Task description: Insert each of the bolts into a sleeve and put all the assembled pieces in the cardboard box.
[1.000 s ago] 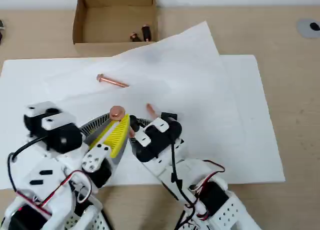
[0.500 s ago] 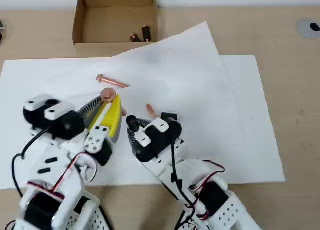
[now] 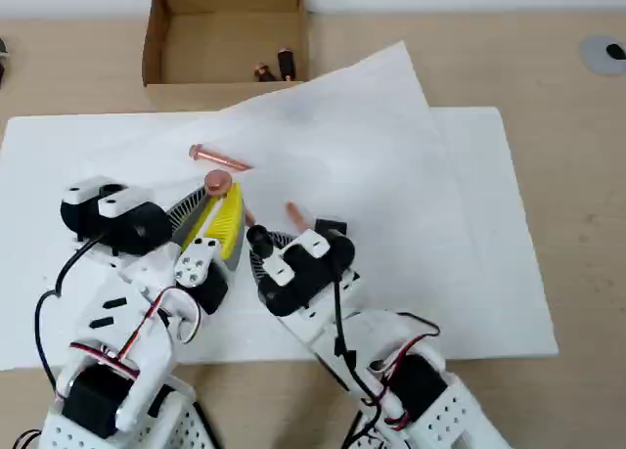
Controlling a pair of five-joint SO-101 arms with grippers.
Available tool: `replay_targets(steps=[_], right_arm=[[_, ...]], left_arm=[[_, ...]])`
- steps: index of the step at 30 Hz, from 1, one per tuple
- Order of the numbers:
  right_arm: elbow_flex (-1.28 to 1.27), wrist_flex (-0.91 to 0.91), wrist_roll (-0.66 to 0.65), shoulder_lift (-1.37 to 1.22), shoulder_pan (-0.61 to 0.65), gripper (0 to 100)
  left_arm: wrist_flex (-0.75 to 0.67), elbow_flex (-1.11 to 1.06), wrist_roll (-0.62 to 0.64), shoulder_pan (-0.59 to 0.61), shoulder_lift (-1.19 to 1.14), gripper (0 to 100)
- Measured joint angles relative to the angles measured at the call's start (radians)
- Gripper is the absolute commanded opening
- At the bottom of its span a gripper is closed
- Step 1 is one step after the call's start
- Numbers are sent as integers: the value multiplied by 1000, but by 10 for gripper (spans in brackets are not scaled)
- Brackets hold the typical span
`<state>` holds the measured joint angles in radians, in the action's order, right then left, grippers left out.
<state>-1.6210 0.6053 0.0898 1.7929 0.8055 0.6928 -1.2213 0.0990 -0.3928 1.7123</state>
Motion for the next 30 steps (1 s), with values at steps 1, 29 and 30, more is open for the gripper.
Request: replay_targets(steps=[1,29,30], right_arm=[[0,0,0,0,0,9],[0,0,0,0,0,9],[0,0,0,0,0,9]], left_arm=[[0,-6,0,0,2,6],[167,180,-89,-44,-26,7],[187,192,-83,-44,-43,7]])
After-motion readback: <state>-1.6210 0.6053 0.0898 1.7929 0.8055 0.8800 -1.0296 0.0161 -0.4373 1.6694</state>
